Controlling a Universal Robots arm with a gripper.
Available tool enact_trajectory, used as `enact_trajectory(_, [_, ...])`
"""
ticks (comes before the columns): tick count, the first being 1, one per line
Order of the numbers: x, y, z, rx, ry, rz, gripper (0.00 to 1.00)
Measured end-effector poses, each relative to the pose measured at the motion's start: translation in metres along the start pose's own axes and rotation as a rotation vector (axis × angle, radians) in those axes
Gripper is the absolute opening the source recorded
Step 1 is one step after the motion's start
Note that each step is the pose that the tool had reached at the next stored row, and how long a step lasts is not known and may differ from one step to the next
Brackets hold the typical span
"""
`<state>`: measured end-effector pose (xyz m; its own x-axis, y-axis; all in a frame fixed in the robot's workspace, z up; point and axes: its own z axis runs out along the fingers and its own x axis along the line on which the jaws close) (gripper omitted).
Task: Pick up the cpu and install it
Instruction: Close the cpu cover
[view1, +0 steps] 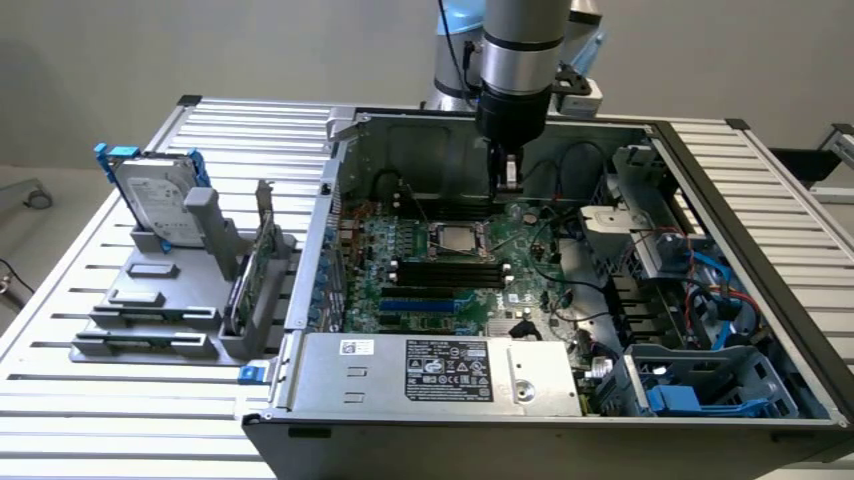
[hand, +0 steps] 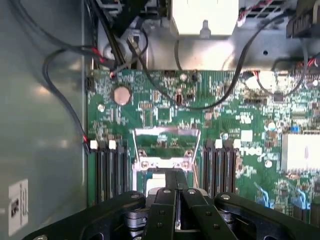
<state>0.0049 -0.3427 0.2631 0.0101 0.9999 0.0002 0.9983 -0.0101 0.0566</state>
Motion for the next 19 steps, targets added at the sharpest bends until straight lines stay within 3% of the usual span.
enact_trajectory(11, [0.004, 0.0421, -0.0004, 0.0000, -0.0002, 0.000, 0.11])
enact_trajectory(15, [0.005, 0.0520, 0.0004, -0.0001, -0.0001, 0.000, 0.11])
enact_trajectory(19, [0.007, 0.0547, 0.0069, -0.0001, 0.0001, 0.000, 0.11])
